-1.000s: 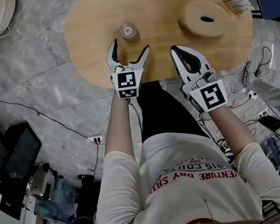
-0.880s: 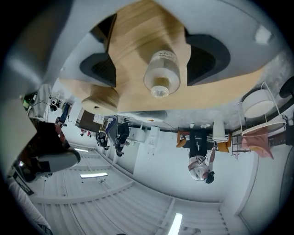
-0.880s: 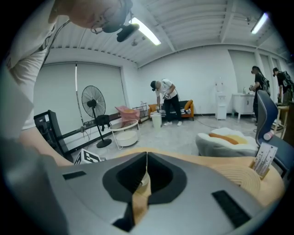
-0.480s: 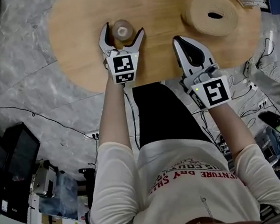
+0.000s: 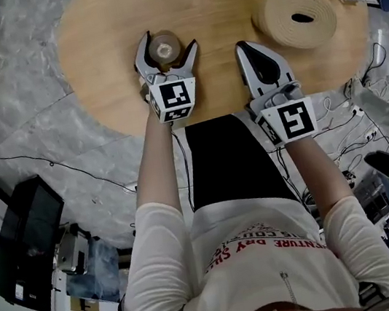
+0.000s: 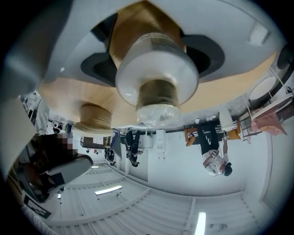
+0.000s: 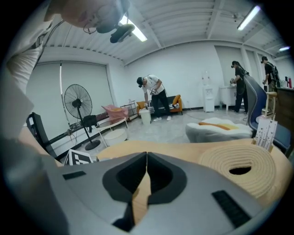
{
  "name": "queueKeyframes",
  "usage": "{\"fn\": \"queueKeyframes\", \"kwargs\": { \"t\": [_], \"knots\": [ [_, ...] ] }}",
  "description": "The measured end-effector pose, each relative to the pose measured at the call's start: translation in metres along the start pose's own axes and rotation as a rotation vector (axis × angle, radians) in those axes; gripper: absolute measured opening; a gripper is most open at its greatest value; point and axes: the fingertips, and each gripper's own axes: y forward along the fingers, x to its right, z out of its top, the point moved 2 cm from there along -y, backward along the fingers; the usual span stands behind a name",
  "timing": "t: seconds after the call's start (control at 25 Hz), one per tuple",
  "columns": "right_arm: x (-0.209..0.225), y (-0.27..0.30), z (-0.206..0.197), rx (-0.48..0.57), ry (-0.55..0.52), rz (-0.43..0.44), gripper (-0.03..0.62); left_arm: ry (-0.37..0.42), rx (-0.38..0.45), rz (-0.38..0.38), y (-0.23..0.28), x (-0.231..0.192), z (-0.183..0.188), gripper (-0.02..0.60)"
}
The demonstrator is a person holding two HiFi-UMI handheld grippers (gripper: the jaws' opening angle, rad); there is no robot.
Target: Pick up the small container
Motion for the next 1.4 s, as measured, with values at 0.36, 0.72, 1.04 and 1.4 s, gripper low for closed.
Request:
{"fn": "queueKeyframes", "kwargs": {
  "t": [0.36, 0.72, 1.04, 1.4],
  "knots": [
    [0.006, -0.002, -0.022, -0.037, 0.021, -0.005, -0.005, -0.018, 0.023, 0.088, 0.008, -0.008, 0.005, 0.342],
    [0.0, -0.014, -0.008, -0.026, 0.007, 0.0, -0.003, -0.046, 0.014, 0.061, -0.023, -0.01, 0.029, 0.341],
    [-0.023, -0.052, 0.037, 0.028, -0.044, 0.008, -0.005, 0.026, 0.077, 0.002, -0.098, 0.014, 0.099, 0.342],
    [-0.059, -0.119, 0.101, 0.103, -0.137, 0.066, -0.003, 0.064, 0.17, 0.021, -0.198, 0.045, 0.185, 0.342]
  ]
}}
